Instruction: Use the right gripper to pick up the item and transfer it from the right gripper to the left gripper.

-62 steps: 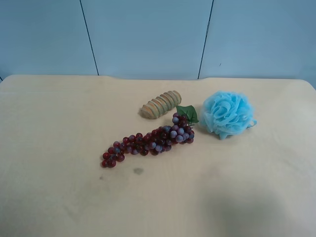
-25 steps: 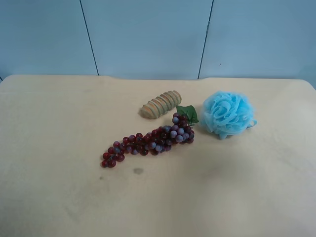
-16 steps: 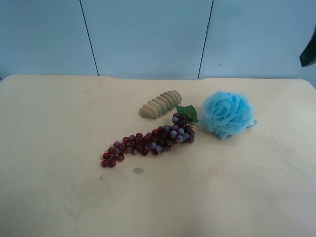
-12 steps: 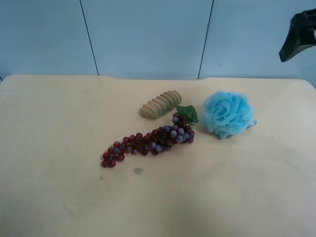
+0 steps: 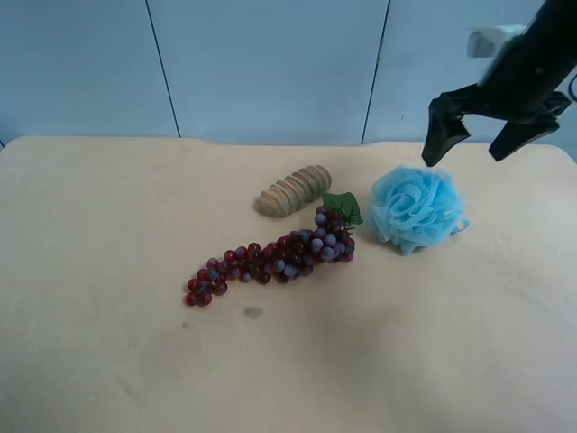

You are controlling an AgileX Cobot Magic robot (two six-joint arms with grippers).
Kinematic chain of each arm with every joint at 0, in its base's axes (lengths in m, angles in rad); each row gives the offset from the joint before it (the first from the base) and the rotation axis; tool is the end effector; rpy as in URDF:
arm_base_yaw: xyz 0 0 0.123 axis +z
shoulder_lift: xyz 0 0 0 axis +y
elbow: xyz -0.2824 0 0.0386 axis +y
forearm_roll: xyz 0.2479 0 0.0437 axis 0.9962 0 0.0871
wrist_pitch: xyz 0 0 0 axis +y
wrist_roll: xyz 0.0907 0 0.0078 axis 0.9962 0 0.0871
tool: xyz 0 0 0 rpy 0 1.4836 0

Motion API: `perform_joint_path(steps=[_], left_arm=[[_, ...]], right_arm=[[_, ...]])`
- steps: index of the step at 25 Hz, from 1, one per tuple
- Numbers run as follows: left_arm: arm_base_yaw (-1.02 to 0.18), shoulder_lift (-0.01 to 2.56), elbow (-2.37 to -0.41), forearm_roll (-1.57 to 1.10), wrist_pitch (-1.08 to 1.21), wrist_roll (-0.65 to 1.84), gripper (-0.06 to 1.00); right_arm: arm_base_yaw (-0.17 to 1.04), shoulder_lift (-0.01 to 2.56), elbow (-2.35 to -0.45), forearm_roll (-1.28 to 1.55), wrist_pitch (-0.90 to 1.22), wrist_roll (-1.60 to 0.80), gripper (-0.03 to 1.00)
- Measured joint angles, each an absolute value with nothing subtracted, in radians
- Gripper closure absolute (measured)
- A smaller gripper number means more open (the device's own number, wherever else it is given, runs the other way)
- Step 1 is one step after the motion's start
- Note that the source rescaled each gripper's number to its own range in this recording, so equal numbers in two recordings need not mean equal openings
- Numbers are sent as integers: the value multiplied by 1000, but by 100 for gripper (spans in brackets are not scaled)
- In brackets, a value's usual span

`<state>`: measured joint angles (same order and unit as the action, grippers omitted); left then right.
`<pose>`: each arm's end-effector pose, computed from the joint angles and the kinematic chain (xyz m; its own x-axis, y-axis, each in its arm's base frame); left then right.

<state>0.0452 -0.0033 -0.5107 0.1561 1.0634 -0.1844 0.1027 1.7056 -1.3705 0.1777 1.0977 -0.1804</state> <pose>-0.0078 0.0120 0.2807 -0.4203 -0.1260 -0.8986 -0.2132 0.9763 -0.0372 0.3419 0.0496 0.2699 -0.9499 -0.1958 -0.2436 -0.2320 0.9640 0.1298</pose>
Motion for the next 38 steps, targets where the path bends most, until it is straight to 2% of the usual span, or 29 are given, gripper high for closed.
perform_joint_path(steps=[6, 31, 34, 38], left_arm=[[45, -3, -511, 156, 1063, -184, -6], [45, -3, -511, 156, 1063, -184, -6], [45, -3, -511, 156, 1063, -184, -6], [45, -3, -511, 156, 1063, -184, -6]], right_arm=[[151, 1789, -1374, 159, 1026, -175, -3], [151, 2008, -1374, 90, 828, -117, -3], [151, 2009, -1374, 91, 825, -117, 5], [151, 2009, -1374, 91, 826, -117, 34]])
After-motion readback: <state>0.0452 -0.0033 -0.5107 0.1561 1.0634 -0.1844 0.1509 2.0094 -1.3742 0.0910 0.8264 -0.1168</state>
